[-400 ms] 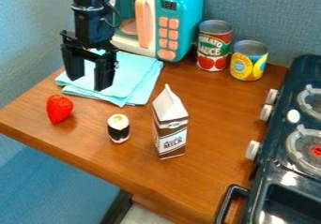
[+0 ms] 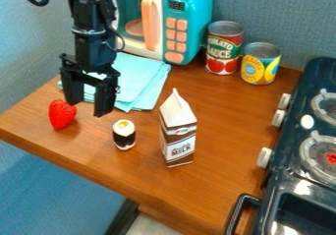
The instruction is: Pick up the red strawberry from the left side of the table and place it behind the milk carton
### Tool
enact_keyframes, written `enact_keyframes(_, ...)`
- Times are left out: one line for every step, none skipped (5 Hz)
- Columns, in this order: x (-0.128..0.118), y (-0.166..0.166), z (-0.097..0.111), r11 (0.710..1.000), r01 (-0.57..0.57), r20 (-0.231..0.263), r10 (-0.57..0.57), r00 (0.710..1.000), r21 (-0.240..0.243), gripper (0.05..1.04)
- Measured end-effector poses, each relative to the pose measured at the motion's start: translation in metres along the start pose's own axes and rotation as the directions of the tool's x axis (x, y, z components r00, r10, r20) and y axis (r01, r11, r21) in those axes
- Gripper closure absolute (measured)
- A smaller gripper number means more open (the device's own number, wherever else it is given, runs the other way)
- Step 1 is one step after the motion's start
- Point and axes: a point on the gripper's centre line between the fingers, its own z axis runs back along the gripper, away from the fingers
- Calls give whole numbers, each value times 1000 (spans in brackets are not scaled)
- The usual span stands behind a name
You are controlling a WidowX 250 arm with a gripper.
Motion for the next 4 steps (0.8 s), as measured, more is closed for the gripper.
enact_keyframes(-11,12,3,1000,-11,37,11,999,12,83)
enact_keyframes(-17,16,-7,999,-4,66,1,998,44,83)
enact_keyframes(-17,39,-18,990,-67,133,51,990,122,83)
enact_keyframes(-12,47,-18,986,-107,187,82,979,129,83)
